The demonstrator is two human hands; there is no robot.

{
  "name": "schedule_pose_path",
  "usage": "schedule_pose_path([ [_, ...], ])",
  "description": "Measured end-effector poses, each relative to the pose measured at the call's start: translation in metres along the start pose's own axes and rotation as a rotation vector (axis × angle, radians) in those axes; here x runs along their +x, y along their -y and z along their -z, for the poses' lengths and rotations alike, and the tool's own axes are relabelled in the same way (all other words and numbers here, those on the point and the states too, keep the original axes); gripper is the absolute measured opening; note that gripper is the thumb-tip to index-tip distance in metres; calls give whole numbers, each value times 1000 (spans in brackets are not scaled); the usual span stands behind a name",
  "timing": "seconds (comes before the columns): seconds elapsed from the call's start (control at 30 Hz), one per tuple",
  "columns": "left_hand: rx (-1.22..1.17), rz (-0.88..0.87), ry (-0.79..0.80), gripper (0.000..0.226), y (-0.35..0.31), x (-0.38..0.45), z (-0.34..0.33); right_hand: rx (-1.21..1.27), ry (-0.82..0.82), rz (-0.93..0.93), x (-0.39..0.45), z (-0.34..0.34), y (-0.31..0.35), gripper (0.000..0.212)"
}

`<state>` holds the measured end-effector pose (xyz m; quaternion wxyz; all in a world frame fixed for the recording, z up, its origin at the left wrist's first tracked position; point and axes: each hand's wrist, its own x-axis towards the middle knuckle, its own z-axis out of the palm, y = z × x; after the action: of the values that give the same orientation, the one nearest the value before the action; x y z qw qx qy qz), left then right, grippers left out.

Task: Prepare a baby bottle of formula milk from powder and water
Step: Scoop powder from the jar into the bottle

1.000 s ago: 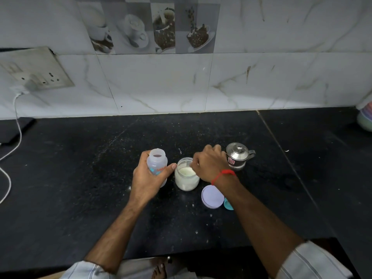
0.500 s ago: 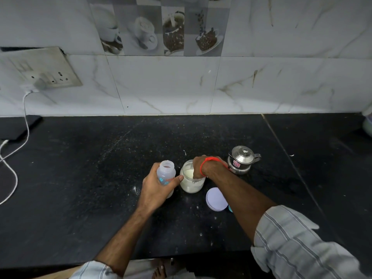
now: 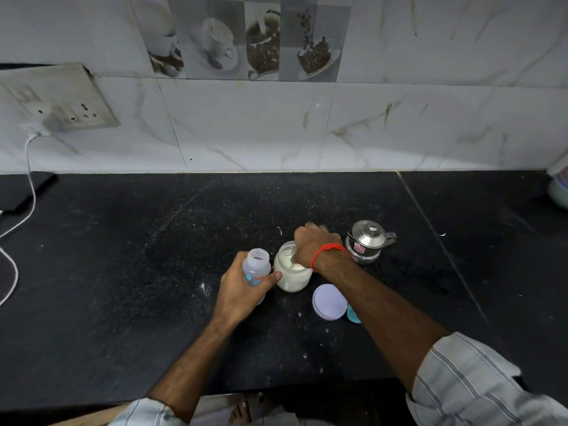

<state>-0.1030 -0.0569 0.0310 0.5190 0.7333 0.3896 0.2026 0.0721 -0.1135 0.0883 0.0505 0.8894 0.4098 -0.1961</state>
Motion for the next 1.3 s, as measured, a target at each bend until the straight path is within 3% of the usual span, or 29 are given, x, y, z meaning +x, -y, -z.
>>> schedule_pose_path([
  [0.17, -6, 18, 20, 46, 0, 3, -4, -76, -164, 46, -1, -3, -8, 35],
  [0.3, -8, 27, 41, 46, 4, 3, -10, -287, -257, 154, 0, -15, -10, 30],
  [0.5, -89, 77, 101, 45, 14, 0, -21, -325, -86, 187, 2, -24, -5, 43],
  [0.6, -106, 80, 116, 44, 14, -1, -25, -209, 56, 185, 8, -23, -1, 48],
  [0.73, -108, 85, 122, 46, 14, 1, -27, -10, 134, 133, 13, -21, -6, 31],
  [0.8, -103, 90, 124, 47, 14, 2, -27, 86, 116, 114, 13, -20, -13, 19],
  [1.03, -37, 51, 96, 51, 13, 0, -26, 519, 84, 21, 7, -13, -37, 27],
  [1.3, 8, 0, 5, 64, 2, 5, -12, 683, -3, -18, -1, -8, -55, 22],
])
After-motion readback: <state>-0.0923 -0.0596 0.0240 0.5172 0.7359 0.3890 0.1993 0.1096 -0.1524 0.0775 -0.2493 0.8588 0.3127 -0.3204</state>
